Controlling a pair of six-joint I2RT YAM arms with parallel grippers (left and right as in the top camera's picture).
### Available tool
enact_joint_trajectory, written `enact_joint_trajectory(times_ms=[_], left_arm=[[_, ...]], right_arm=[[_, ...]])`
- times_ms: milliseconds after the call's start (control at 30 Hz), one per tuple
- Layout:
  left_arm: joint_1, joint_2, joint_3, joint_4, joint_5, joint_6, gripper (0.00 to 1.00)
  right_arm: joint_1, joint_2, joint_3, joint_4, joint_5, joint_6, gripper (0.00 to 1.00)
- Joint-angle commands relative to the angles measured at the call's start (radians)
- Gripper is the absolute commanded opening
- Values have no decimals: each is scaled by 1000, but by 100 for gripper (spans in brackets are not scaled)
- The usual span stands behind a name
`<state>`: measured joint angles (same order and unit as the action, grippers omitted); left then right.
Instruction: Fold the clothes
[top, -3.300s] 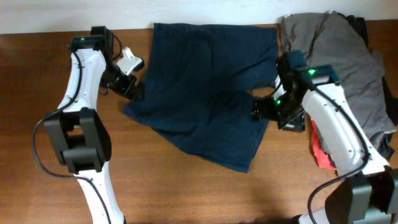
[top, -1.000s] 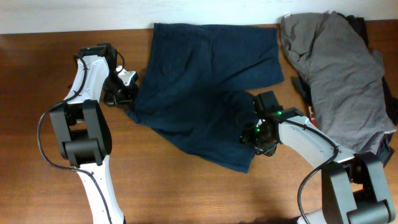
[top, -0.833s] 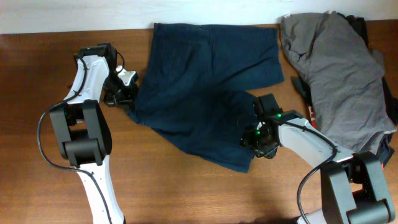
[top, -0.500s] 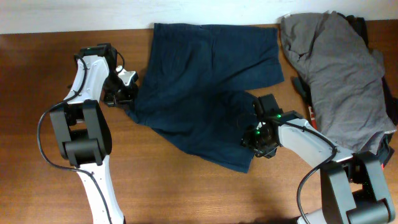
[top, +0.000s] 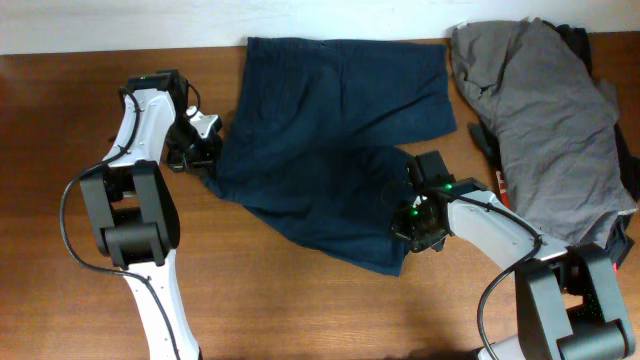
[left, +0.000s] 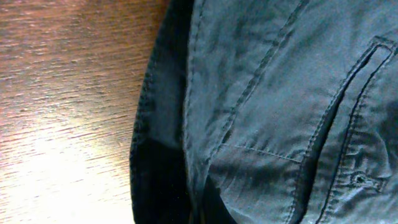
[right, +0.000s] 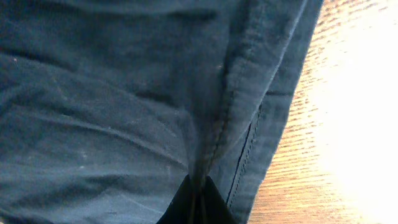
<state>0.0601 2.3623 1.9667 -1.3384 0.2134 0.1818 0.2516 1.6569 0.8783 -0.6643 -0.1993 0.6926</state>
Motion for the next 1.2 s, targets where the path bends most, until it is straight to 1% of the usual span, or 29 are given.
enact_joint_trajectory(times_ms=[0, 100, 167, 300, 400, 500, 533, 567, 600, 700, 767, 867, 967, 1033, 1167], left_arm=[[2, 11, -3, -4, -54, -10, 1], [22, 11, -3, -3, -73, -27, 1], [43, 11, -3, -1, -72, -44, 1], [88, 11, -3, -7, -72, -47, 1], [111, 11, -3, -31, -72, -47, 1], [120, 11, -3, -65, -72, -47, 1], [120, 11, -3, -77, -72, -47, 1], [119, 11, -3, -92, -72, -47, 1], [119, 11, -3, -105, -72, -47, 1], [117, 11, -3, -137, -72, -47, 1], [112, 11, -3, -153, -72, -46, 1], [101, 11, -3, -162, -72, -46, 1], [95, 11, -3, -161, -72, -46, 1], [94, 11, -3, -158, -72, -46, 1], [94, 11, -3, -151, -72, -46, 2]], right_arm=[[-39, -1, -8, -31, 20, 4, 4], [-119, -19, -8, -80, 21, -16, 4], [-182, -34, -8, -95, 8, -72, 4], [-303, -39, -8, -95, -75, -194, 4], [-367, -39, -8, -98, -124, -270, 4], [-391, -39, -5, -116, -143, -307, 4], [-393, -39, -2, -130, -148, -317, 4], [-394, -39, 5, -151, -149, -323, 9], [-394, -39, 13, -176, -150, -333, 19], [-394, -40, 50, -254, -157, -369, 31], [-394, -48, 77, -313, -158, -394, 37], [-383, -69, 88, -383, -161, -409, 40], [-329, -78, 87, -438, -161, -412, 40], [-266, -78, 80, -451, -164, -411, 41], [-117, -78, 47, -411, -144, -344, 41]])
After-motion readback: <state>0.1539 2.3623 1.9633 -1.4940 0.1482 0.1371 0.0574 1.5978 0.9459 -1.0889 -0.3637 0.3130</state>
